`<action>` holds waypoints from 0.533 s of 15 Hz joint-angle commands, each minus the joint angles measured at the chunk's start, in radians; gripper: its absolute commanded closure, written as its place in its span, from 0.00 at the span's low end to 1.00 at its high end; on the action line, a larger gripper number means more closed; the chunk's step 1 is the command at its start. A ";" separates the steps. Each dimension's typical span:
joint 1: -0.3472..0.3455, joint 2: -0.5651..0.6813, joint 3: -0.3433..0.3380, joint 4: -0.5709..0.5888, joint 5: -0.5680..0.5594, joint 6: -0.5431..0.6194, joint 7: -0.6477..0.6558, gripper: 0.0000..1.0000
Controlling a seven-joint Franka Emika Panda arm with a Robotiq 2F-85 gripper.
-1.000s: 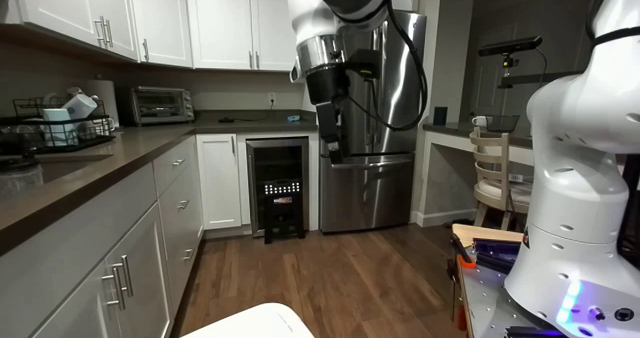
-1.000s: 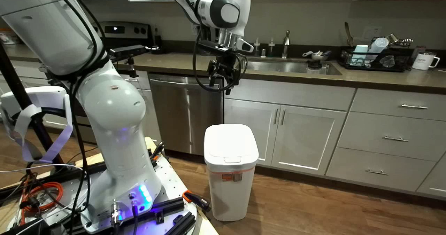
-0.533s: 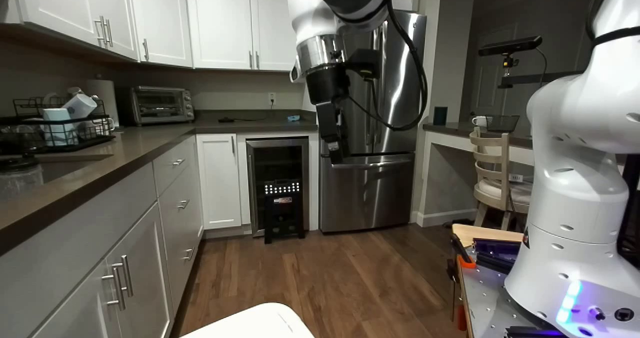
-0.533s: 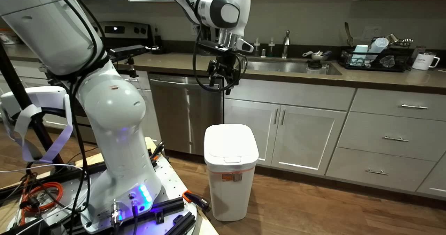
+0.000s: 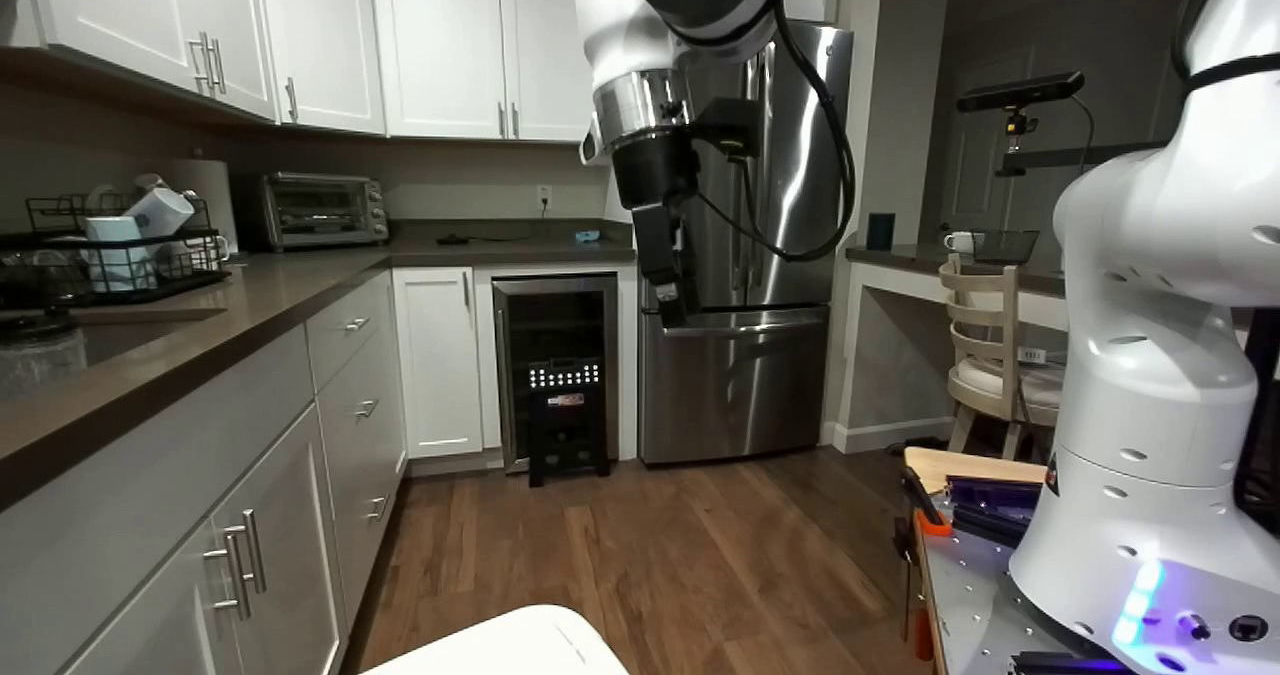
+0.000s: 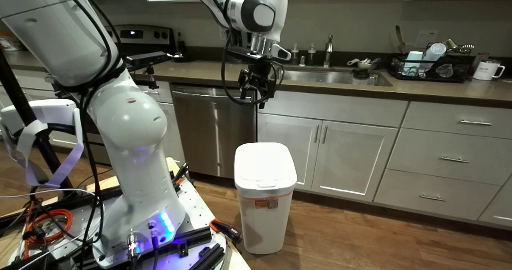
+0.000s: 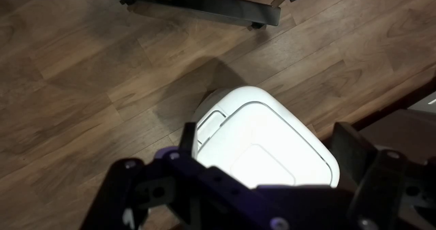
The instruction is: Press the button on the bin
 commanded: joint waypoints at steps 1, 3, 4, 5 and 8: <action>-0.011 0.000 0.011 0.001 0.003 -0.001 -0.002 0.00; -0.007 0.036 0.012 0.014 0.011 0.019 -0.007 0.00; -0.007 0.043 0.016 0.018 0.007 0.025 -0.001 0.00; -0.007 0.054 0.020 0.018 0.002 0.044 0.002 0.00; -0.003 0.094 0.029 0.023 0.002 0.096 0.001 0.00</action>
